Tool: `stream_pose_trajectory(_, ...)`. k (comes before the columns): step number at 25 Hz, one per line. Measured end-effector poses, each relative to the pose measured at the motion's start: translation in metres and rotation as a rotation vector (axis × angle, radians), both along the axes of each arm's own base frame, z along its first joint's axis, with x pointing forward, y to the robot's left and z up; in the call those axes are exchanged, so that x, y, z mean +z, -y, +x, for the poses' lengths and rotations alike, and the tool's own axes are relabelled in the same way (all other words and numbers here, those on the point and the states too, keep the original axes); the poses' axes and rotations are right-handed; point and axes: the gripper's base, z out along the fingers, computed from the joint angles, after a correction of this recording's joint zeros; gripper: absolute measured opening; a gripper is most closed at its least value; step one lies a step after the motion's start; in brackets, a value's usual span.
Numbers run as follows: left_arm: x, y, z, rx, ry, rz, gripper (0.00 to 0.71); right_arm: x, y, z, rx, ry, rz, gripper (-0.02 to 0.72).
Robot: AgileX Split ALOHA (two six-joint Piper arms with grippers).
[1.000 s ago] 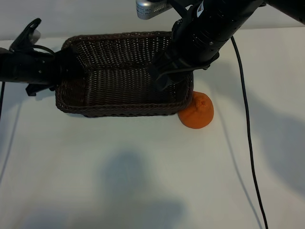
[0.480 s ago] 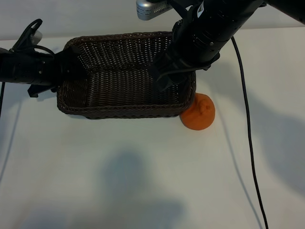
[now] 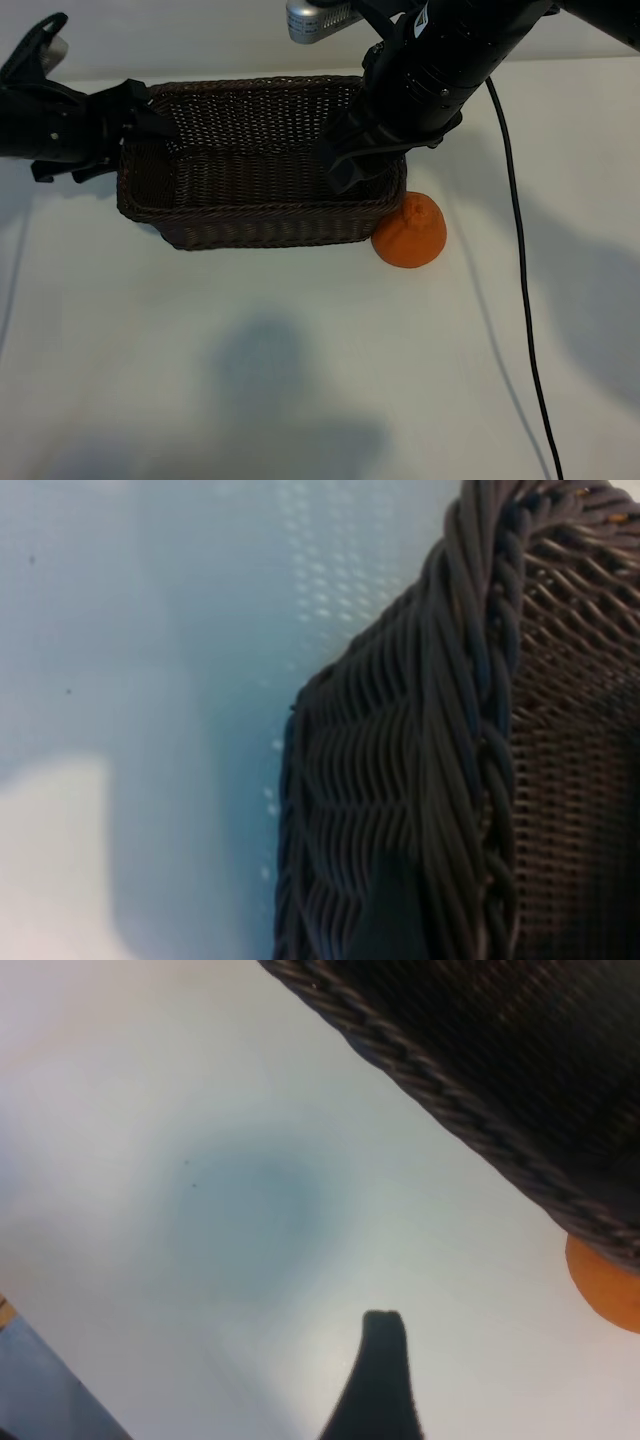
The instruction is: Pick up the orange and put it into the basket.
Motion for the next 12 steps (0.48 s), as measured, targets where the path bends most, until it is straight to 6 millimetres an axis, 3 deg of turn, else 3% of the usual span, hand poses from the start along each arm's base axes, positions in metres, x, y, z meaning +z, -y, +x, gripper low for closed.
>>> stream_pose_trajectory(7, 0.045, 0.001, -0.024, -0.167, 0.068, 0.07, 0.611, 0.0, 0.0, 0.0, 0.001, -0.002, -0.001, 0.595)
stream_pose_trajectory(12, 0.072, 0.0, -0.037, -0.194, 0.138, 0.122, 0.598, 0.0, 0.0, 0.0, 0.001, -0.002, -0.001, 0.595)
